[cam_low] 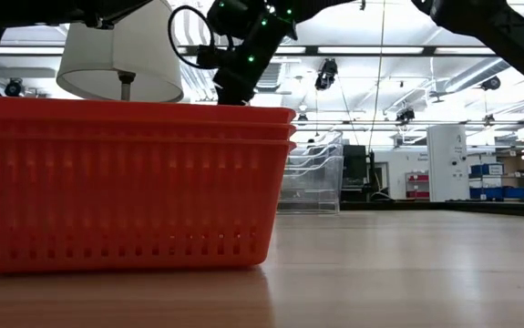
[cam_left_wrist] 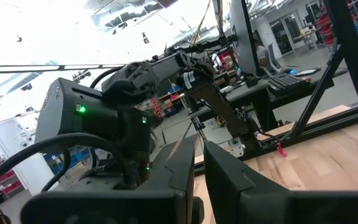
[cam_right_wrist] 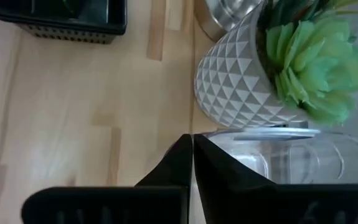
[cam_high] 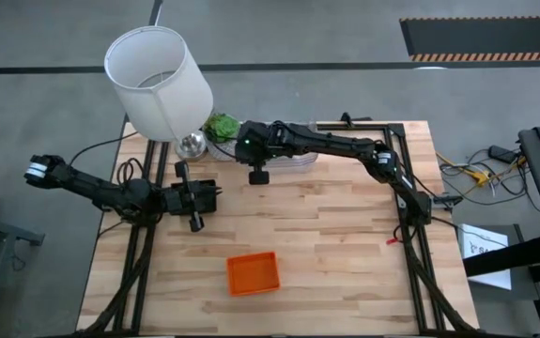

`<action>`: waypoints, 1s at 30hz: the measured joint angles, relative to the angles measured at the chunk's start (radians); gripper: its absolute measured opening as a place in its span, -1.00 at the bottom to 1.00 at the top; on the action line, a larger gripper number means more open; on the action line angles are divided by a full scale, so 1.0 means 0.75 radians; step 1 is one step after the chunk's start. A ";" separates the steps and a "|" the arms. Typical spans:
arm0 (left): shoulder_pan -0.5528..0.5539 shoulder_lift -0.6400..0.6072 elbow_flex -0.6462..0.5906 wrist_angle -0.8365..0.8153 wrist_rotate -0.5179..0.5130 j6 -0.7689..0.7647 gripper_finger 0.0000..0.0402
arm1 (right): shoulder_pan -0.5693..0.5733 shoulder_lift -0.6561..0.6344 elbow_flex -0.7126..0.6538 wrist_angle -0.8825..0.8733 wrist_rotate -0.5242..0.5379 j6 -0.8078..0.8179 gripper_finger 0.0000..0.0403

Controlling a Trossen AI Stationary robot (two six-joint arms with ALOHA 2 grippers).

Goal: Stack baskets by color
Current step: Return to Home Position

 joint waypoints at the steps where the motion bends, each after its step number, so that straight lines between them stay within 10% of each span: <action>1: -0.001 0.000 0.000 0.000 0.000 0.000 -0.90 | 0.000 0.000 -0.003 0.011 0.000 -0.004 -0.96; 10: -0.001 0.000 0.000 0.000 0.000 -0.027 -0.90 | 0.061 -0.039 -0.030 -0.054 -0.275 -0.075 -0.96; 22: 0.000 0.013 -0.001 0.000 0.000 -0.100 -0.90 | -0.006 -0.035 -0.315 0.316 -0.012 -0.132 -0.96; 30: 0.000 0.020 -0.001 0.000 0.000 -0.125 -0.90 | -0.035 -0.044 -0.314 0.308 -0.083 -0.170 -0.96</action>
